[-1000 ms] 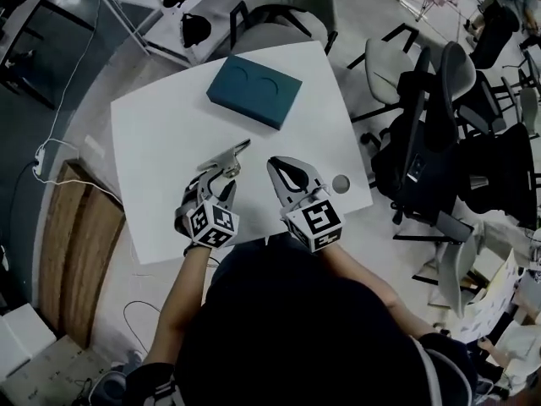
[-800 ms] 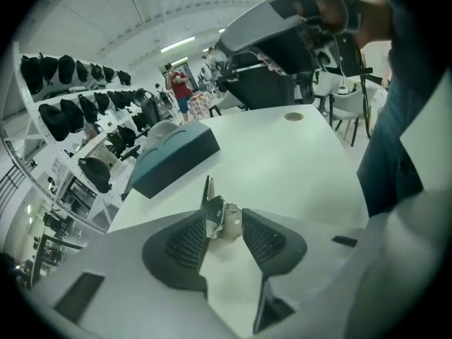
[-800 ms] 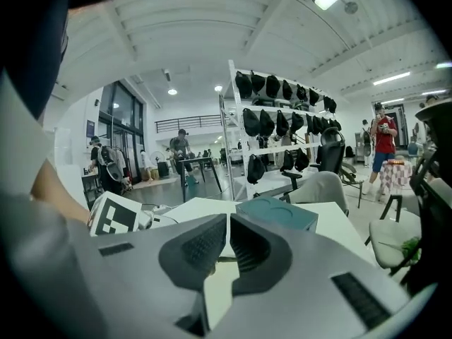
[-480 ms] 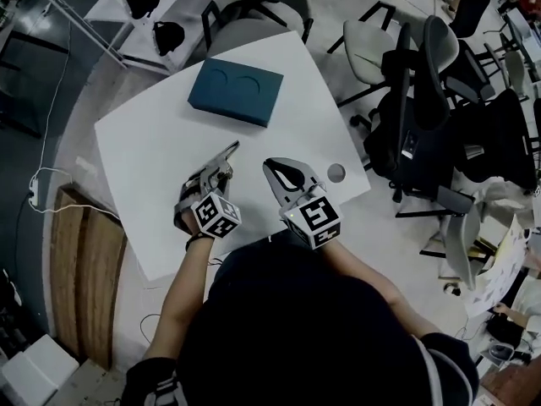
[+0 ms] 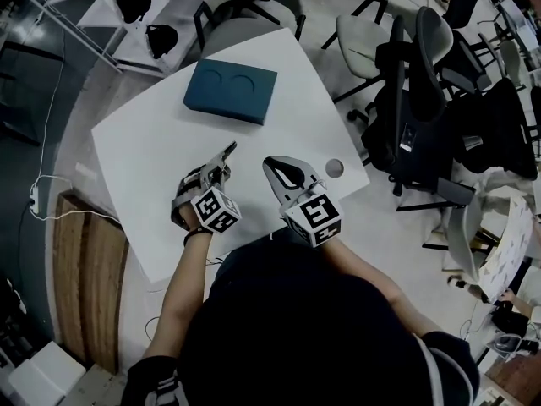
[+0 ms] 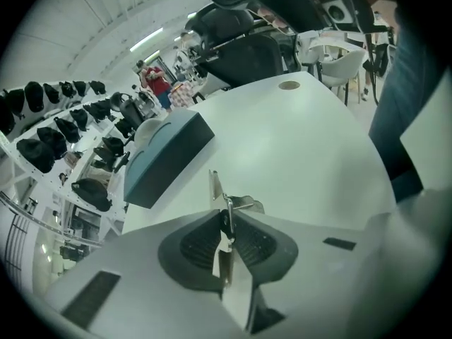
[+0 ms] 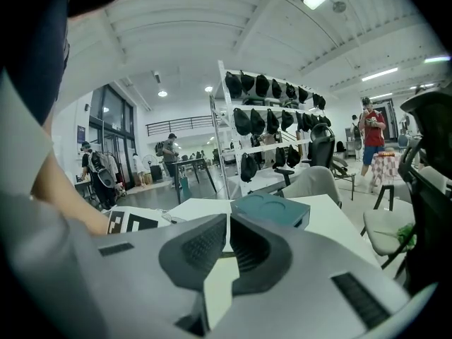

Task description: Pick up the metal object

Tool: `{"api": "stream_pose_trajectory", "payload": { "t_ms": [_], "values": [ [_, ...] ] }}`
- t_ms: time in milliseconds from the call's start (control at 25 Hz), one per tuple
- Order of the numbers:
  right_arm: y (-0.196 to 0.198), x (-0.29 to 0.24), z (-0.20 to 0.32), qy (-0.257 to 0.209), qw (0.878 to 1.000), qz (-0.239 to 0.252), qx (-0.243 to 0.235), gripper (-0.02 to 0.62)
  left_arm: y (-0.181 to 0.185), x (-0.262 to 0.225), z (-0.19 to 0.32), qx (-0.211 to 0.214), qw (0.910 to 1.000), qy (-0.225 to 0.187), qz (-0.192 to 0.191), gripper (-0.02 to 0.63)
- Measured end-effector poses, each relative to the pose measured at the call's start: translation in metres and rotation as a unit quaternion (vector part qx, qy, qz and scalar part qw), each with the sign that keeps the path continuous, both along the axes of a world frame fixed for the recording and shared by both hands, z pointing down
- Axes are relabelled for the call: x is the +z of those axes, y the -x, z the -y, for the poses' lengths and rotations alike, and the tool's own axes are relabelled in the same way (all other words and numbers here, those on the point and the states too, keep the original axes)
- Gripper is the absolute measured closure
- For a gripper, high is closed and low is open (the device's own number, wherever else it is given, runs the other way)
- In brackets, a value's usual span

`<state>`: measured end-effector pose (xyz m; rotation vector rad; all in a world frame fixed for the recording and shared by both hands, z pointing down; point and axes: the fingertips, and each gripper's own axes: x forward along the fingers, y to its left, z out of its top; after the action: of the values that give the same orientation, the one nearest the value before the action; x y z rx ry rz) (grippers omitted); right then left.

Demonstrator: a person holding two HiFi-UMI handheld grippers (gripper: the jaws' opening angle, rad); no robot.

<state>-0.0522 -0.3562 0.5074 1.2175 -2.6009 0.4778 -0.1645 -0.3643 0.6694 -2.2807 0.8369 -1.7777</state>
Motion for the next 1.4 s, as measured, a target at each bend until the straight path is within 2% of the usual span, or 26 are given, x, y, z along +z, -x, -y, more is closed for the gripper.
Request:
{"api": "stream_pose_trajectory", "payload": {
  "t_ms": [200,320,440,520,680,800,1040,1200,1320,1400],
  "values": [
    [0.002,-0.003,-0.001,-0.004,1.0,0.001,-0.006,0.566,0.009,-0.011,0.004,0.004,0.9997,-0.018,0.018,0.574],
    [0.006,-0.005,-0.004,-0.008,1.0,0.001,-0.014,0.566,0.012,-0.022,0.003,-0.005,0.9994,-0.035,0.007,0.575],
    [0.009,-0.006,-0.006,-0.013,1.0,0.001,-0.022,0.566,0.009,-0.047,0.005,-0.024,0.9965,-0.072,-0.034,0.577],
    [0.012,-0.009,-0.006,-0.018,1.0,0.0,-0.026,0.566,0.007,-0.069,0.008,-0.039,0.9916,-0.104,-0.067,0.577],
    [0.018,-0.016,-0.005,-0.03,0.999,-0.002,-0.033,0.566,0.004,-0.119,0.011,-0.075,0.9736,-0.167,-0.136,0.577],
    [0.021,-0.024,-0.004,-0.044,0.998,0.002,-0.036,0.566,0.005,-0.158,0.009,-0.106,0.9534,-0.208,-0.191,0.577],
    [0.022,-0.047,0.002,-0.076,0.997,0.007,-0.026,0.566,0.01,-0.224,-0.002,-0.159,0.903,-0.27,-0.294,0.577],
    [0.018,-0.074,0.009,-0.104,0.994,0.016,-0.009,0.566,0.015,-0.272,-0.004,-0.164,0.8577,-0.328,-0.36,0.577],
    [0.015,-0.1,0.015,-0.135,0.991,0.024,0.003,0.566,0.022,-0.304,-0.008,-0.184,0.8226,-0.354,-0.405,0.577],
    [0.014,-0.122,0.018,-0.165,0.986,0.034,0.009,0.566,0.026,-0.321,-0.01,-0.196,0.8037,-0.365,-0.427,0.577]
  ]
}}
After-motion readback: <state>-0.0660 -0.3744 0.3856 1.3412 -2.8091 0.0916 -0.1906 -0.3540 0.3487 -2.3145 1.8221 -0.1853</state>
